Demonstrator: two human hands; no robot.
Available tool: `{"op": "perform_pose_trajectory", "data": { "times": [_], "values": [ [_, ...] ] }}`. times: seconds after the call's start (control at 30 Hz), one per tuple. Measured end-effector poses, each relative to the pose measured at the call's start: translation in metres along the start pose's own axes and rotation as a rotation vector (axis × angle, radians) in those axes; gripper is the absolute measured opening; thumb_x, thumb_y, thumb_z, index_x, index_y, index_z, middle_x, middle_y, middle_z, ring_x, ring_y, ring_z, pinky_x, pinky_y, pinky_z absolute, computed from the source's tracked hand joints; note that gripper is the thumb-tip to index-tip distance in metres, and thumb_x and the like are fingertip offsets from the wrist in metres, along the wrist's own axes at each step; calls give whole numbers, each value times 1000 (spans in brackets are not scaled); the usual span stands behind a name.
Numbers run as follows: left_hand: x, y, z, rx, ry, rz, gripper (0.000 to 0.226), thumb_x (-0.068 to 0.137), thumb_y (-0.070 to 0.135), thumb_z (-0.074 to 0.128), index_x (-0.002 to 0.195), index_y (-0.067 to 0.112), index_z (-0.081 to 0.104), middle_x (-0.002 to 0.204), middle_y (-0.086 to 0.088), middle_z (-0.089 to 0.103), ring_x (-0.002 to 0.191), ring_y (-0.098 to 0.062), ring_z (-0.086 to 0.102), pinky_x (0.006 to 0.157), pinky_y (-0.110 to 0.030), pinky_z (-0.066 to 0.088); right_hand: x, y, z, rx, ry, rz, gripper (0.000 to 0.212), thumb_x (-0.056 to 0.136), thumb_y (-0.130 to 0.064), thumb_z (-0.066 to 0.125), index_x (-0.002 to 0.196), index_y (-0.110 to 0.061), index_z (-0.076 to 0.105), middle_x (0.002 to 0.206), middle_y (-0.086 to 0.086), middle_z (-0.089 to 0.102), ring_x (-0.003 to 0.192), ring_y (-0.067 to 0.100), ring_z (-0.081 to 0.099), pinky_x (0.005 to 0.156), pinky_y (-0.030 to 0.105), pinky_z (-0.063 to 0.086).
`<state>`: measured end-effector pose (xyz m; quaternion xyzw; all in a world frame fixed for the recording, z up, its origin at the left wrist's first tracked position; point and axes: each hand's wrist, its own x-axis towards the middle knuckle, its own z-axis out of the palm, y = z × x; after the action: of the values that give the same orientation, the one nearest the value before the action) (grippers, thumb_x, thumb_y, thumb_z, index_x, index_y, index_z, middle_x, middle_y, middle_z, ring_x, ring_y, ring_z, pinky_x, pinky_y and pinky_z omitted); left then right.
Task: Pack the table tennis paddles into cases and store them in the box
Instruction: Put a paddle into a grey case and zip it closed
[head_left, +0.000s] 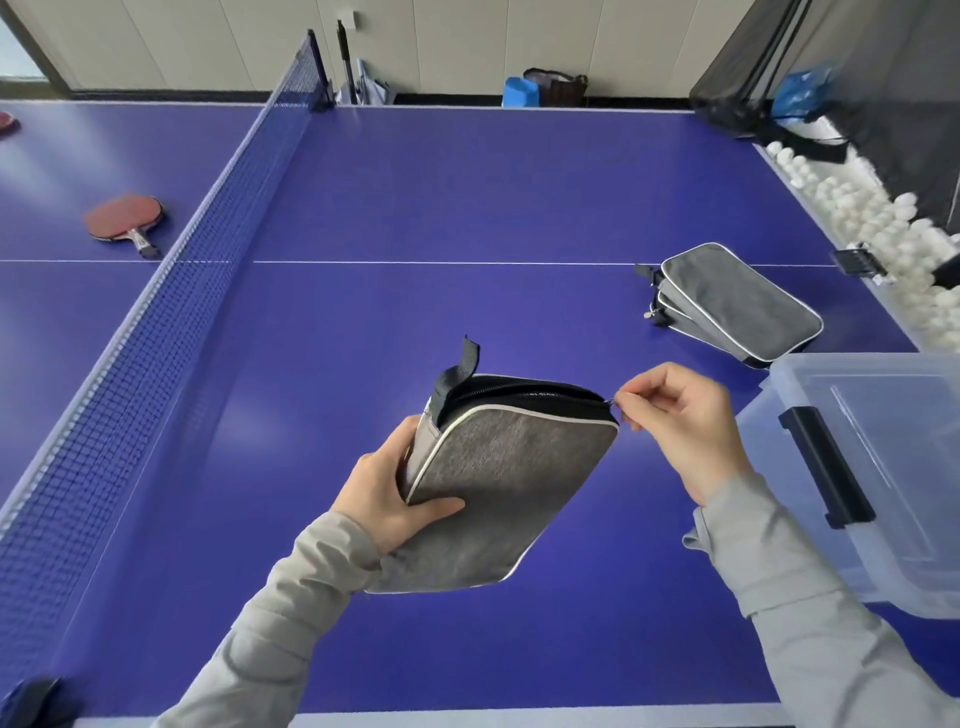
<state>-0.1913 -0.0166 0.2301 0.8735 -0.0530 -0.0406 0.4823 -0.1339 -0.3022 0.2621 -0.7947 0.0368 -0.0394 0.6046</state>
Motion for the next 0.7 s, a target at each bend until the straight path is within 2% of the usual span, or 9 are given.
{"op": "perform_pose_trajectory", "data": {
  "times": [0.13,0.23,0.4,0.57,0.7],
  "values": [
    [3,2,2,107,-15,7,59,56,41,76,105,49,44,75,14,66,74,-11,63,75,-29,50,-2,-3,5,10,4,-15,21,75,2,67,67,-17,64,65,-4,69,57,7,60,61,15,49],
    [9,5,2,183,-36,-3,65,57,41,76,115,38,47,79,14,66,79,-18,64,78,-34,50,-5,-5,10,21,-1,-32,21,74,2,67,67,-17,64,65,-8,69,56,3,61,59,11,47],
    [19,12,2,332,-90,31,66,60,44,74,115,49,38,78,15,65,78,-17,63,77,-37,52,-10,-8,20,35,7,-48,22,73,1,68,65,-19,65,66,-3,70,61,10,64,62,16,51],
    [25,19,6,479,-113,41,70,61,48,72,119,52,32,71,24,55,73,-14,54,70,-27,44,-14,-15,28,34,-22,-116,15,73,-5,69,68,-19,66,68,-3,69,62,12,63,63,18,51],
    [27,21,9,502,-128,28,72,61,49,71,118,55,27,66,30,48,71,-11,50,68,-25,40,-16,-16,31,33,-20,-148,19,74,-1,69,66,-17,65,64,-5,66,61,9,58,62,15,47]
  ]
}}
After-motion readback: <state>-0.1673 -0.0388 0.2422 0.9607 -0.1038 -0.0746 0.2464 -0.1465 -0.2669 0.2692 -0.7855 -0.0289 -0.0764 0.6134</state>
